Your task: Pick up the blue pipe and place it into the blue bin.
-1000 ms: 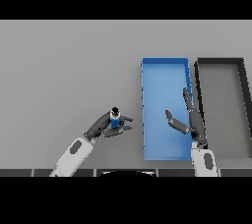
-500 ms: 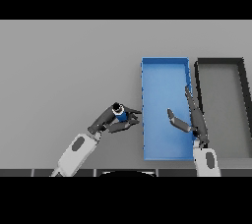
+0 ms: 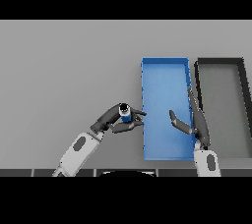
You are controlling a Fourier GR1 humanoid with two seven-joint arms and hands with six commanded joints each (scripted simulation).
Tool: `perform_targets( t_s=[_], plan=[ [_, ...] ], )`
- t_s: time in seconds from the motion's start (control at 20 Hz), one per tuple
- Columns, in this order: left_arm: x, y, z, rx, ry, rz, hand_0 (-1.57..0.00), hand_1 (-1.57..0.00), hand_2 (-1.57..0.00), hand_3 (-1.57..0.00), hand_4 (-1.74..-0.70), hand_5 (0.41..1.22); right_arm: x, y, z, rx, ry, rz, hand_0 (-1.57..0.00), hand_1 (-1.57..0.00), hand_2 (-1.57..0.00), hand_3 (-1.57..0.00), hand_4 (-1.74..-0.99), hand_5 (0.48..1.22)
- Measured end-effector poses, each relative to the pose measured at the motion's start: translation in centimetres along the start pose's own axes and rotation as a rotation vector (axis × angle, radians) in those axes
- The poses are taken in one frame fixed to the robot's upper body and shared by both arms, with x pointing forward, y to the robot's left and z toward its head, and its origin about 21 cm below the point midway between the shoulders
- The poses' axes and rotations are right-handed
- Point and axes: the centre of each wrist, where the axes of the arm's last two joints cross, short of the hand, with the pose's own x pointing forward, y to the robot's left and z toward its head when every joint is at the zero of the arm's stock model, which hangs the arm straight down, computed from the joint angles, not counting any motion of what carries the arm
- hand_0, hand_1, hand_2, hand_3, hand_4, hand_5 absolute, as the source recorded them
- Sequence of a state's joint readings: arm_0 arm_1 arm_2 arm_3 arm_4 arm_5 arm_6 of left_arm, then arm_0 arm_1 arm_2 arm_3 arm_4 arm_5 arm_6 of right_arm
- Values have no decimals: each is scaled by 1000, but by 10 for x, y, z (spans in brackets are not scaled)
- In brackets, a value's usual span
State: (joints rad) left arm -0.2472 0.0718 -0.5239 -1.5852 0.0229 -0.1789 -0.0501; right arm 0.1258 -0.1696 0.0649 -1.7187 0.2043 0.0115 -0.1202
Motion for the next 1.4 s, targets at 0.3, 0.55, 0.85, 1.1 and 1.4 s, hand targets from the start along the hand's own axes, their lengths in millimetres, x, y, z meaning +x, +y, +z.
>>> perform_targets(
  t_s=[0.3, 0.55, 0.85, 1.1, 1.4],
  plan=[
    [-2, 1, 0, -18, -26, -2, -1571, -1571, -1571, -1571, -1467, 1221, 26, -4, 18, -59, -21, 49, 1, -2, -41, 1, -1195, 648],
    [1, 1, 1, -17, -21, -1, -1571, -1571, -1571, -1571, -1467, 1221, 70, -22, 6, 208, -138, -214, 1, -23, -118, -1, -1224, 600],
    [5, -2, -2, -35, 0, -16, -1571, -1571, -1571, -1571, -1467, 1221, 134, -24, -27, 513, -190, -183, 1, -5, -90, 1, -1270, 558],
    [1, 7, 1, -28, 5, -34, -1571, -1571, -1571, -1571, -1467, 1221, 167, -1, -48, 679, -270, -84, 1, -1, -42, 1, -1302, 559],
    [-2, 5, -2, -43, -16, -14, -1571, -1571, -1571, -1571, -1465, 1221, 190, 30, -60, 838, -308, -84, 1, -2, -52, 1, -1242, 551]
  ],
)
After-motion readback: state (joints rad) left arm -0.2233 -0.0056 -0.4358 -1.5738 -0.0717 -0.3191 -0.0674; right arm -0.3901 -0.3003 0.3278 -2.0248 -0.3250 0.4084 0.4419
